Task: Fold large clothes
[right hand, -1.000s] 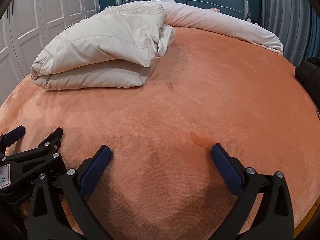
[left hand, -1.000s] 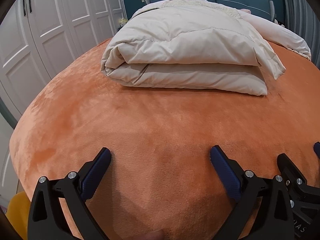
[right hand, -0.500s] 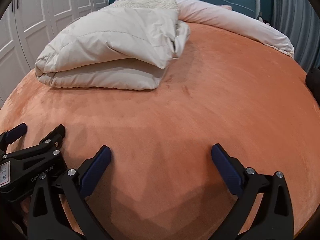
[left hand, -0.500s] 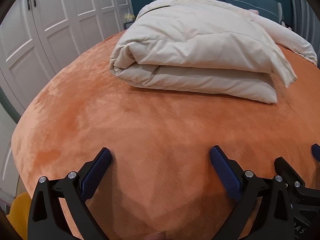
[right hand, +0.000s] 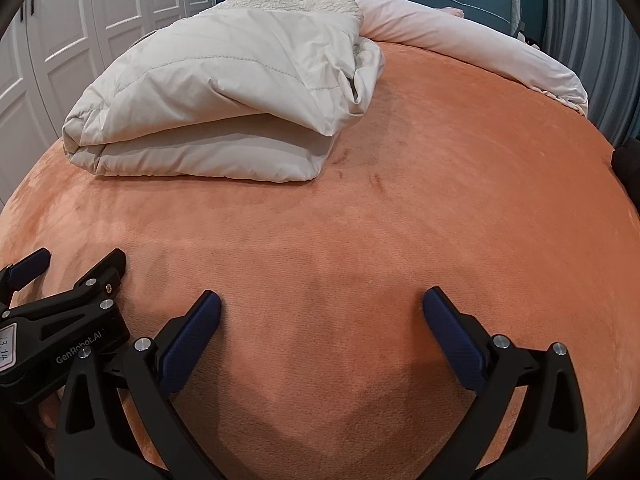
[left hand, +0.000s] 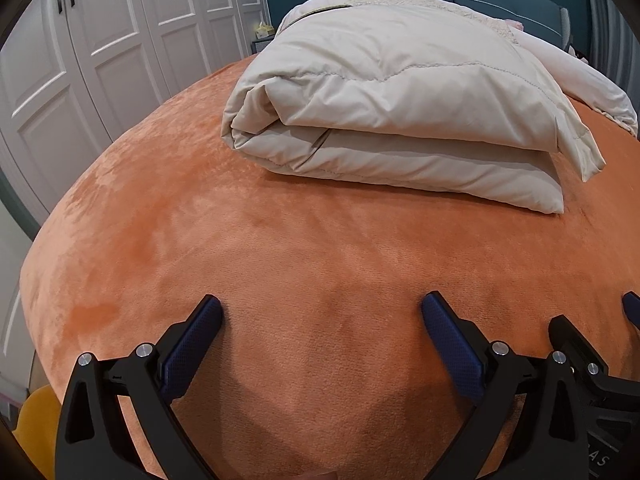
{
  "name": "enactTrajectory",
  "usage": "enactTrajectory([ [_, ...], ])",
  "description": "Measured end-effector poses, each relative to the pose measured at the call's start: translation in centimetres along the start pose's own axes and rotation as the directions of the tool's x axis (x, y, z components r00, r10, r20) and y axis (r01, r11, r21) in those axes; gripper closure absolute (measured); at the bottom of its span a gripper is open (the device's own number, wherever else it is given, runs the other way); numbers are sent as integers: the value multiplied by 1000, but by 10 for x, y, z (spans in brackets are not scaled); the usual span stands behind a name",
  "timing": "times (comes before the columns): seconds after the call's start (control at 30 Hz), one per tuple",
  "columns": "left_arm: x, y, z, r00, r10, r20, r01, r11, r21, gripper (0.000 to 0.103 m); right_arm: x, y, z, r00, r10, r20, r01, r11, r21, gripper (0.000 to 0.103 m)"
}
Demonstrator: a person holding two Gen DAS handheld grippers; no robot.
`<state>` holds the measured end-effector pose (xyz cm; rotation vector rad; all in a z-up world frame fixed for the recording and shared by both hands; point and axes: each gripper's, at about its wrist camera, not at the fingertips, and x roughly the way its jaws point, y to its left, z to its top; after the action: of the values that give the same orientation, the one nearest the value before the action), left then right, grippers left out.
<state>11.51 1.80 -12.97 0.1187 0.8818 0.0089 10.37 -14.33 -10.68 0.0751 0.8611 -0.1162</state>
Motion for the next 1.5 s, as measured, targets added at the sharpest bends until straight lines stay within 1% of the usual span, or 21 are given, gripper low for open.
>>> enactTrajectory([
  [0.1,0,1,0,1000,-7,-2,7,1000,-3,5,-3,1,-1,1000,-8,14,8,1000,-9,5],
  [0.23,-2,1,4,1000,-6,-14,6,1000,2,5,-5,2,3,1000,-1,-8,1,1000,-12,5],
  [0.3,-8,1,8,1000,-7,-16,7,1000,6,8,-11,4,10,1000,6,-21,-6,1000,-24,7],
  [0.37,-20,4,15,1000,17,3,-17,1000,4,10,-21,9,19,1000,17,-20,-17,999,-38,7],
  [0.47,-42,8,29,999,28,37,-29,1000,9,10,-41,12,32,1000,23,4,-23,999,-33,7],
  [0.53,-56,11,37,998,31,46,-31,1000,-4,10,-56,12,42,999,29,18,-28,999,-15,7],
  [0.67,-78,17,49,999,25,40,-24,999,-24,10,-77,11,54,999,34,29,-34,999,-9,7],
  [0.8,-91,19,53,999,14,29,-13,1000,-28,10,-90,10,59,999,27,33,-27,1000,-5,7],
  [0.87,-93,20,53,1000,10,27,-9,999,-34,10,-91,7,59,999,29,28,-30,1000,3,7],
  [1.23,-93,28,54,1000,-6,0,6,999,-41,17,-98,22,55,1000,15,22,-15,1000,-3,7],
  [1.5,-93,34,52,1000,-5,-17,4,999,-49,18,-100,31,54,1000,8,19,-8,1000,-19,7],
])
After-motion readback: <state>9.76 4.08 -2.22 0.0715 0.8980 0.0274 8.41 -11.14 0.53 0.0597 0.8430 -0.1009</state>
